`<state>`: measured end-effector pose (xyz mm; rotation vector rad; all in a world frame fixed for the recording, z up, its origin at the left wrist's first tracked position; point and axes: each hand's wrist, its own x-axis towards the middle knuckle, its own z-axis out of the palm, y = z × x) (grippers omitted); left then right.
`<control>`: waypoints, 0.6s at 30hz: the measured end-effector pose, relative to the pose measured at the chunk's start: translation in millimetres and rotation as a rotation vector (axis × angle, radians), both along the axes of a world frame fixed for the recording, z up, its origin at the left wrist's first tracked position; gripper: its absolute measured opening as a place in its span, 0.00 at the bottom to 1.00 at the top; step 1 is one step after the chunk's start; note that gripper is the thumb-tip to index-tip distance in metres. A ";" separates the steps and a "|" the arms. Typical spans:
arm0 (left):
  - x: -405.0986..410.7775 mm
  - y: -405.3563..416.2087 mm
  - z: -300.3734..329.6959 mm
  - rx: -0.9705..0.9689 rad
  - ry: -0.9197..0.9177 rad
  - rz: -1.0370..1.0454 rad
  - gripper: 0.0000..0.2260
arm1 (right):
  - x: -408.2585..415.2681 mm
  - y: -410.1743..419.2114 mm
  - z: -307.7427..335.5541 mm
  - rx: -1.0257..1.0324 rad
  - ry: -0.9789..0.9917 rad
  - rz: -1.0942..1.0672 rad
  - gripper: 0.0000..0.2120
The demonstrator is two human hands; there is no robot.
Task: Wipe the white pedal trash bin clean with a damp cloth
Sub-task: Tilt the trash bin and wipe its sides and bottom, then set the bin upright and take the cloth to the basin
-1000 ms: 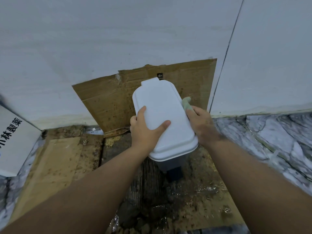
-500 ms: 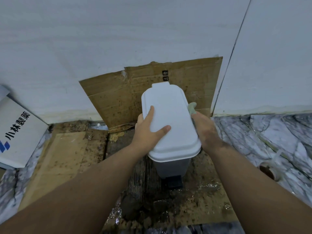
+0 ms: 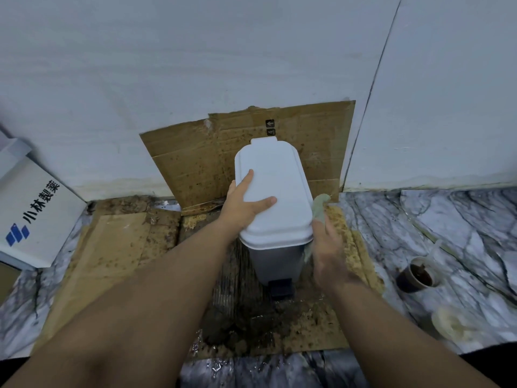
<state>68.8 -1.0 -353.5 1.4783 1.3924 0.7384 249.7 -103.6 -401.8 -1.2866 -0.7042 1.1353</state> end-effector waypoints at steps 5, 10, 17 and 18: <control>2.0 2.6 0.2 -0.014 -0.029 -0.016 0.46 | -12.2 -14.5 12.7 0.017 0.074 -0.042 0.22; 1.1 14.2 8.6 -0.008 -0.036 -0.011 0.44 | -14.8 -12.7 29.9 0.012 0.022 -0.067 0.23; -1.0 1.6 -10.7 0.049 -0.013 -0.002 0.43 | -14.5 -23.2 12.1 -0.018 -0.054 -0.090 0.19; -0.5 1.1 -8.6 0.062 0.016 0.007 0.43 | -13.4 -22.6 10.1 -0.034 -0.074 -0.091 0.19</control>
